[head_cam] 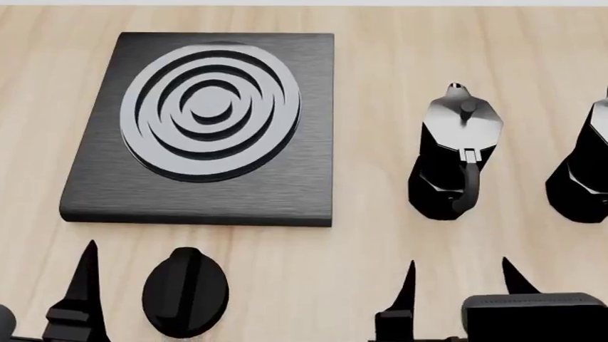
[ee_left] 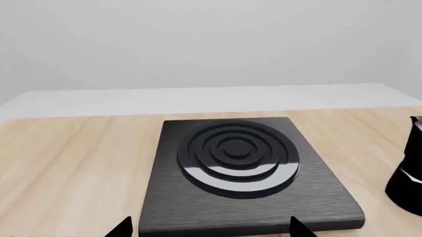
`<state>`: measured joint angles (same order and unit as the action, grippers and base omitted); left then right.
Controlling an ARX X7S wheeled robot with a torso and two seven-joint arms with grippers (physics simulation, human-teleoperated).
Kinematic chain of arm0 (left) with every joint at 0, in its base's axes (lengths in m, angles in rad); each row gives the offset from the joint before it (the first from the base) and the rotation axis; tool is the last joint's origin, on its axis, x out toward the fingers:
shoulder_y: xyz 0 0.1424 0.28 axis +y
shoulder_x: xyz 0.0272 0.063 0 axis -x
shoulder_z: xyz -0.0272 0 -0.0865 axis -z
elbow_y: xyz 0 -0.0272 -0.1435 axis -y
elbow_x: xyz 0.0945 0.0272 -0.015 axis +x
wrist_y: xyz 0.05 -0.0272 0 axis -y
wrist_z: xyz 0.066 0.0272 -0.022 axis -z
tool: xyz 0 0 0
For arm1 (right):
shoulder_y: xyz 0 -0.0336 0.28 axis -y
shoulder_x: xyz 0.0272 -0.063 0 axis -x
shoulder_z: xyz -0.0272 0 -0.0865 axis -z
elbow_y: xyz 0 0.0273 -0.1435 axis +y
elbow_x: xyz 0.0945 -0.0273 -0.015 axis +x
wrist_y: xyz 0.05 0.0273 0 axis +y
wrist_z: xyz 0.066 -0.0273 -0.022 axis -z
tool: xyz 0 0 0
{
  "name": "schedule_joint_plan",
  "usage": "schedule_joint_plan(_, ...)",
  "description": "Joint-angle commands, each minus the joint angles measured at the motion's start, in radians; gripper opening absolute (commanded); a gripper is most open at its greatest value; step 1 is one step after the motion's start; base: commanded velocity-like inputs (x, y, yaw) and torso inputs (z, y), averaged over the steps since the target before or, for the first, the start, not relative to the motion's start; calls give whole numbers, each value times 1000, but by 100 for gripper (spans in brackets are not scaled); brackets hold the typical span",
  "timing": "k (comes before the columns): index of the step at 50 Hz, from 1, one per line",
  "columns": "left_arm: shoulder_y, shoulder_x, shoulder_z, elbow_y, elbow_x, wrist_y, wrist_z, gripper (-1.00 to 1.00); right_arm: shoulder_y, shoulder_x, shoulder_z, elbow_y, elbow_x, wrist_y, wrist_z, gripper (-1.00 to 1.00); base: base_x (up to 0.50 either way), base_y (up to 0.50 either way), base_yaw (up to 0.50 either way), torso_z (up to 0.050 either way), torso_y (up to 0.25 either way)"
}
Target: Put the right moka pot on the stove.
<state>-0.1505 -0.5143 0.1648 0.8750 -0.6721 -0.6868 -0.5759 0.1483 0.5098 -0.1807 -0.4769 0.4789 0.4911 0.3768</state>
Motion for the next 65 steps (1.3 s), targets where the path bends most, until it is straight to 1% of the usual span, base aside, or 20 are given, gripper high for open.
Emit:
schedule_joint_plan(1, -3, 1, -3, -3, -8, -1, -11, 100, 72, 81, 76, 22, 64, 62, -35, 100, 0, 0, 0, 0, 0)
schedule_joint_plan(14, -7, -1, -11, -5, -25, -3, -18, 100, 201, 140, 131, 144, 143, 128, -109, 100, 0, 0, 0, 0, 0)
schedule_joint_plan(25, -16, 1, -15, -14, -39, -14, -32, 100, 255, 174, 153, 260, 156, 123, -171, 100, 0, 0, 0, 0, 0)
schedule_joint_plan(28, -19, 2, -16, -15, -44, -18, -36, 100, 249, 189, 166, 266, 165, 137, -172, 100, 0, 0, 0, 0, 0)
schedule_joint_plan(34, -22, 3, -13, -20, -45, -23, -43, 100, 160, 228, 238, 216, 196, 132, -165, 100, 0, 0, 0, 0, 0)
schedule_joint_plan(40, -24, 2, -11, -21, -46, -24, -47, 100, 119, 251, 294, 213, 211, 130, -154, 100, 0, 0, 0, 0, 0)
schedule_joint_plan(42, -23, 2, -12, -23, -45, -21, -47, 100, 122, 260, 300, 215, 226, 141, -163, 100, 0, 0, 0, 0, 0)
schedule_joint_plan(43, -25, 1, -13, -19, -51, -27, -51, 100, 128, 261, 322, 226, 279, 164, -186, 100, 0, 0, 0, 0, 0)
schedule_joint_plan(52, -21, -3, -10, -17, -54, -20, -47, 100, 152, 297, 323, 295, 273, 154, -243, 100, 0, 0, 0, 0, 0)
schedule_joint_plan(56, -21, -4, -12, -17, -57, -19, -50, 100, 172, 301, 313, 325, 256, 130, -268, 100, 0, 0, 0, 0, 0)
schedule_joint_plan(58, -25, -5, -13, -15, -59, -24, -54, 100, 190, 301, 322, 340, 289, 150, -283, 100, 0, 0, 0, 0, 0)
schedule_joint_plan(65, -25, -4, -13, -18, -63, -23, -59, 100, 230, 306, 313, 393, 284, 136, -319, 100, 0, 0, 0, 0, 0)
